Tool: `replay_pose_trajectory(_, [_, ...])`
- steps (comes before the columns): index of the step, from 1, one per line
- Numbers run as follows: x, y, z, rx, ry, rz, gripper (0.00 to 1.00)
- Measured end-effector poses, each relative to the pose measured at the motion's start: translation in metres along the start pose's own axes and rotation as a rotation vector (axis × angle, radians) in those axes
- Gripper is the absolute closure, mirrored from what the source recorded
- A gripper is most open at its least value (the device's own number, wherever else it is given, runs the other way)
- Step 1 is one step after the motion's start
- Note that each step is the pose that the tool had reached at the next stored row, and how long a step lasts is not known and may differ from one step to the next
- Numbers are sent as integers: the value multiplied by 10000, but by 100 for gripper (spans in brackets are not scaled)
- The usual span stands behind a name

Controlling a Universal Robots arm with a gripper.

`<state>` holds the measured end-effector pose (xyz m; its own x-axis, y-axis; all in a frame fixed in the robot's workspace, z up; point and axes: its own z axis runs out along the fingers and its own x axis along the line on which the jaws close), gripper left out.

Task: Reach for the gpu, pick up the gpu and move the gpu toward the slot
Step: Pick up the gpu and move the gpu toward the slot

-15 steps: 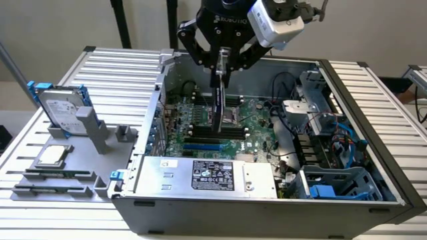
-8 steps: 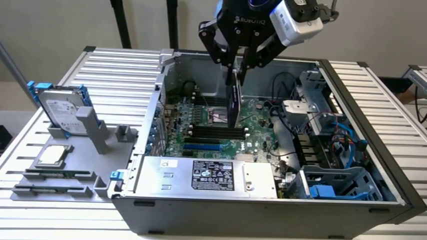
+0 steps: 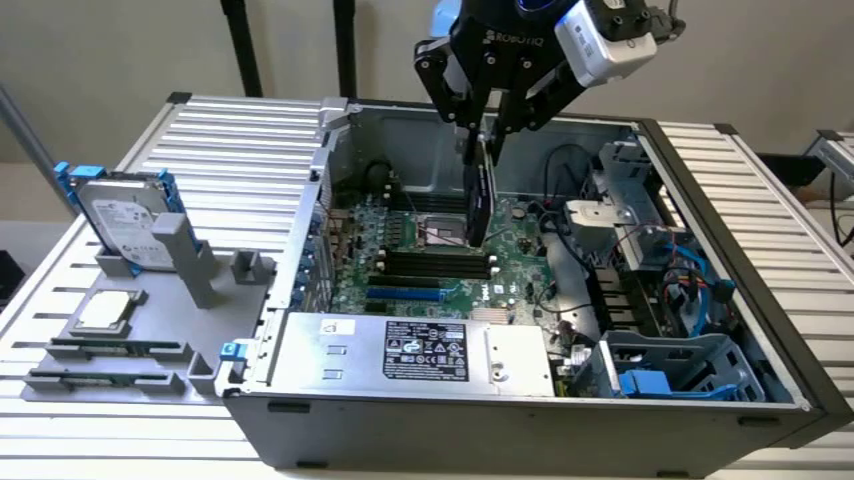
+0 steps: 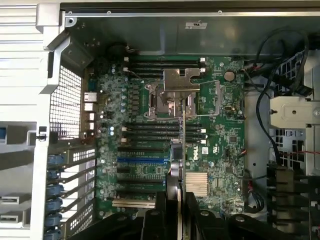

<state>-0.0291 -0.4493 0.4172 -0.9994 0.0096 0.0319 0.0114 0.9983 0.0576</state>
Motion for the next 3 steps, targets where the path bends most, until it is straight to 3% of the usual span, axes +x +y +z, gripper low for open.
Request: replay_pose_trajectory(3, [0,0,0,1,2,0,74])
